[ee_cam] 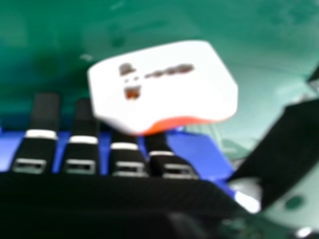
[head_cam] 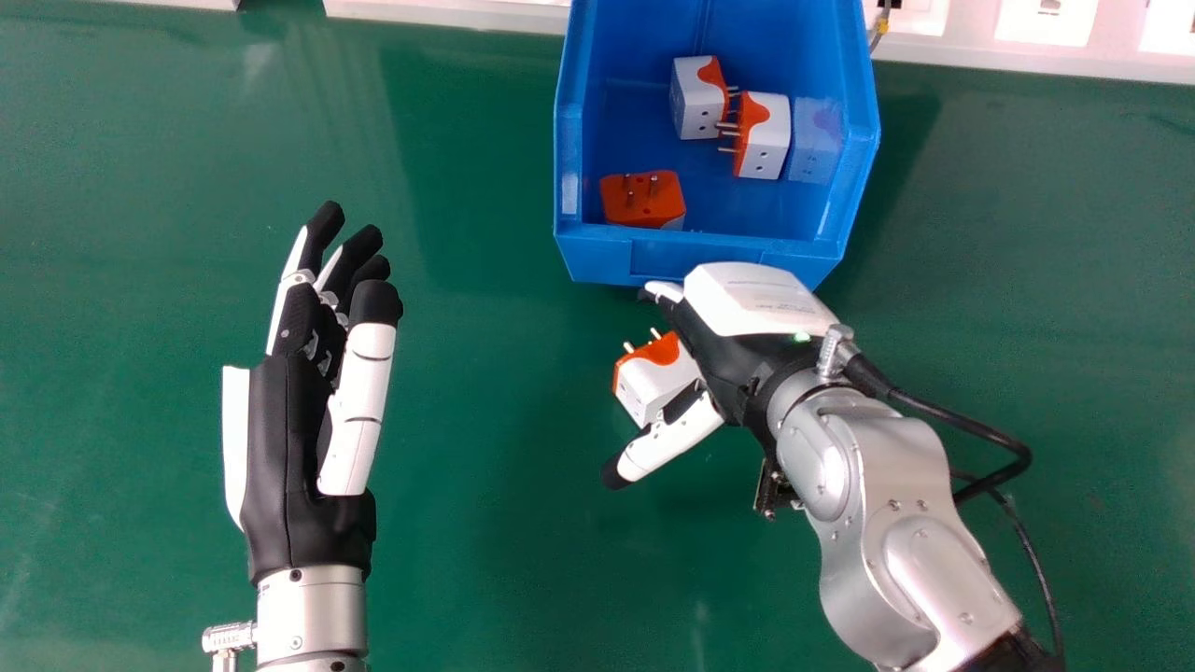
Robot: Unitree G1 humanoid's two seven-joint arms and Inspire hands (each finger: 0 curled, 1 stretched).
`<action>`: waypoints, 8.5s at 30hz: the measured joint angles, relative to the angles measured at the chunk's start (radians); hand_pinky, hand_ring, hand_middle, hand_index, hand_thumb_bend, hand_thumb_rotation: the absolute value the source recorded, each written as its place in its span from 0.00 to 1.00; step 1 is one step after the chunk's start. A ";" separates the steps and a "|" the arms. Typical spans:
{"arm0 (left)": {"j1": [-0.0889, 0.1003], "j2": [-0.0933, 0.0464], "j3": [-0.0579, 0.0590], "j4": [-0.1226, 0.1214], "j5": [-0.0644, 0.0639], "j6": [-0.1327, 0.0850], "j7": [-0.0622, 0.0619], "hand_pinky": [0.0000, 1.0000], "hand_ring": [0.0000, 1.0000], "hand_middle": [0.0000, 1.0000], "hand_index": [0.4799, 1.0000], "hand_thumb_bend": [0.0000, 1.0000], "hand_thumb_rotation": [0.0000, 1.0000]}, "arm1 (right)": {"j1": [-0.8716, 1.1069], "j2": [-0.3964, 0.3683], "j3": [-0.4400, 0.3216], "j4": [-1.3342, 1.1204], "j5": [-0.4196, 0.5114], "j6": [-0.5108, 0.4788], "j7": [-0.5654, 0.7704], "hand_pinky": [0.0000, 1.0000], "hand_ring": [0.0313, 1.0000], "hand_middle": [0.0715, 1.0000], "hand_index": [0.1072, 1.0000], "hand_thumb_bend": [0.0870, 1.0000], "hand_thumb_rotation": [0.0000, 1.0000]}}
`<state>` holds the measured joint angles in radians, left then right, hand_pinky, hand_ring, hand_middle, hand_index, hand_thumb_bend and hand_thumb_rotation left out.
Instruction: Pick all objects and put in blue box
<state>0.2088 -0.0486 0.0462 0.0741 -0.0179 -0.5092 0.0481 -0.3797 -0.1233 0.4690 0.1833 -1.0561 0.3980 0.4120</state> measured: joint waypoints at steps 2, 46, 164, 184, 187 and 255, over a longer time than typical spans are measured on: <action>0.000 0.000 -0.001 0.000 0.000 -0.002 0.001 0.82 0.87 0.88 0.83 0.72 0.79 | -0.025 -0.011 0.001 0.049 0.032 -0.032 -0.043 0.68 0.78 0.84 0.88 0.91 0.42; -0.016 0.000 -0.001 0.004 0.007 -0.002 0.015 0.82 0.87 0.88 0.82 0.74 0.78 | -0.041 -0.052 0.039 0.251 0.267 -0.360 -0.493 0.48 0.57 0.63 0.63 0.65 0.13; -0.016 0.000 0.001 0.002 0.000 -0.002 -0.001 0.82 0.87 0.88 0.82 0.73 0.78 | -0.094 -0.111 0.136 -0.162 0.023 0.176 0.179 0.69 0.77 0.83 0.80 0.88 0.16; -0.017 0.000 0.000 0.002 0.000 -0.002 -0.001 0.82 0.87 0.88 0.82 0.74 0.78 | -0.087 -0.112 0.145 -0.162 0.023 0.181 0.201 0.74 0.81 0.87 0.83 0.92 0.20; -0.017 0.000 0.000 0.002 0.000 -0.002 -0.002 0.82 0.87 0.88 0.81 0.74 0.78 | -0.087 -0.115 0.145 -0.166 0.023 0.180 0.201 0.74 0.82 0.87 0.83 0.92 0.20; -0.011 0.000 -0.001 -0.013 0.000 0.005 -0.001 0.82 0.87 0.88 0.81 0.73 0.77 | 0.109 -0.163 0.082 -0.571 -0.044 0.186 0.351 0.77 0.83 0.87 0.82 0.94 0.20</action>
<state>0.1979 -0.0488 0.0447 0.0606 -0.0177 -0.5040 0.0472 -0.2707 -0.2868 0.5514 -0.3882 -1.0997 0.5837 0.7630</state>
